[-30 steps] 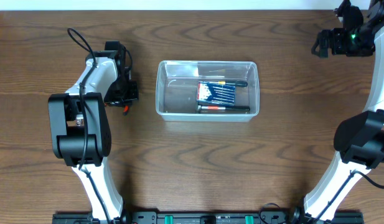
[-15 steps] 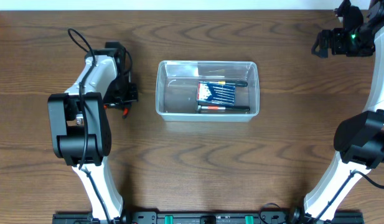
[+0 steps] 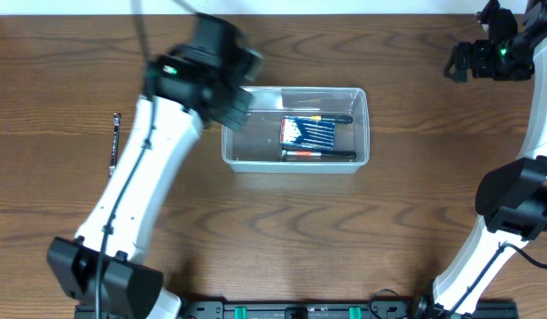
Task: Pack container
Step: 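Carry the pliers into the container and open the left gripper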
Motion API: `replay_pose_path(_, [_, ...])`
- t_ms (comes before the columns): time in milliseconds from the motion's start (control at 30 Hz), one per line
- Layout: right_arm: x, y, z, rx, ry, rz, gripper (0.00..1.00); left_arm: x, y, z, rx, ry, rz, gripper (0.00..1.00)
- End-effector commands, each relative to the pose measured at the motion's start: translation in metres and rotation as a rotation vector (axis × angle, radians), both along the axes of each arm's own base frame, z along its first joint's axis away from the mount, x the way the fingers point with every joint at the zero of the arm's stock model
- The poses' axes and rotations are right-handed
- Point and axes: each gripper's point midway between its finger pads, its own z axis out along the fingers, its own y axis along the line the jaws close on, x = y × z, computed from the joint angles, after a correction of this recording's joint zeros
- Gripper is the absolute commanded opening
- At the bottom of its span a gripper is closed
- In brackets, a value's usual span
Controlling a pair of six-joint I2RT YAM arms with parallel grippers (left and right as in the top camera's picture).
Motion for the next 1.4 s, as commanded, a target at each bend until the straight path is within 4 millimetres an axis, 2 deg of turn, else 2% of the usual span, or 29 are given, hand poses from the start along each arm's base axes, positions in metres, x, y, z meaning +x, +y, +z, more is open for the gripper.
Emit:
replay_pose_path(0, [0.001, 0.004, -0.002, 0.010, 0.006, -0.005, 0.99, -0.009, -0.027, -0.023, 0.111, 0.008, -0.279, 0.06])
replay_pose_path(67, [0.000, 0.004, -0.002, 0.011, 0.007, -0.005, 0.99, -0.009, -0.042, -0.036, 0.136, 0.010, -0.365, 0.06])
replay_pose_path(200, [0.000, 0.004, -0.002, 0.011, 0.010, -0.005, 0.99, 0.003, -0.053, -0.071, 0.153, 0.044, -0.386, 0.06])
replay_pose_path(333, [-0.001, 0.004, -0.002, 0.013, 0.013, -0.005, 0.99, 0.014, -0.054, -0.115, 0.177, 0.118, -0.380, 0.06])
replay_pose_path(500, [-0.002, 0.004, -0.002, 0.013, 0.015, -0.005, 0.99, 0.015, -0.049, -0.170, 0.213, 0.232, -0.376, 0.06])
replay_pose_path(567, [-0.002, 0.005, -0.002, 0.014, 0.017, -0.005, 0.99, 0.012, -0.047, -0.186, 0.226, 0.273, -0.376, 0.06])
replay_pose_path(667, [-0.002, 0.005, -0.002, 0.014, 0.017, -0.005, 0.99, 0.010, -0.046, -0.199, 0.235, 0.302, -0.373, 0.06])
replay_pose_path(900, [-0.002, 0.005, -0.002, 0.014, 0.017, -0.005, 0.99, 0.010, -0.046, -0.201, 0.236, 0.307, -0.373, 0.06])
replay_pose_path(933, [-0.002, 0.005, -0.002, 0.014, 0.017, -0.005, 0.99, 0.010, -0.046, -0.201, 0.237, 0.307, -0.373, 0.11])
replay_pose_path(1000, [-0.002, 0.005, -0.002, 0.014, 0.017, -0.005, 0.99, 0.009, -0.045, -0.200, 0.237, 0.309, -0.371, 0.45])
replay_pose_path(1033, [-0.002, 0.005, -0.002, 0.014, 0.017, -0.005, 0.99, 0.010, -0.045, -0.199, 0.240, 0.305, -0.368, 0.54])
replay_pose_path(1100, [-0.003, 0.005, -0.002, 0.014, 0.019, -0.005, 0.99, 0.013, -0.043, -0.193, 0.254, 0.289, -0.362, 0.56])
replay_pose_path(1200, [-0.003, 0.005, -0.002, 0.014, 0.020, -0.005, 0.99, 0.020, -0.040, -0.175, 0.269, 0.239, -0.349, 0.74])
replay_pose_path(1233, [-0.003, 0.005, -0.002, 0.014, 0.020, -0.005, 0.99, 0.022, -0.040, -0.167, 0.269, 0.217, -0.346, 0.75])
replay_pose_path(1367, [-0.003, 0.005, -0.002, 0.014, 0.020, -0.005, 0.99, 0.028, -0.036, -0.113, 0.264, 0.094, -0.324, 0.80])
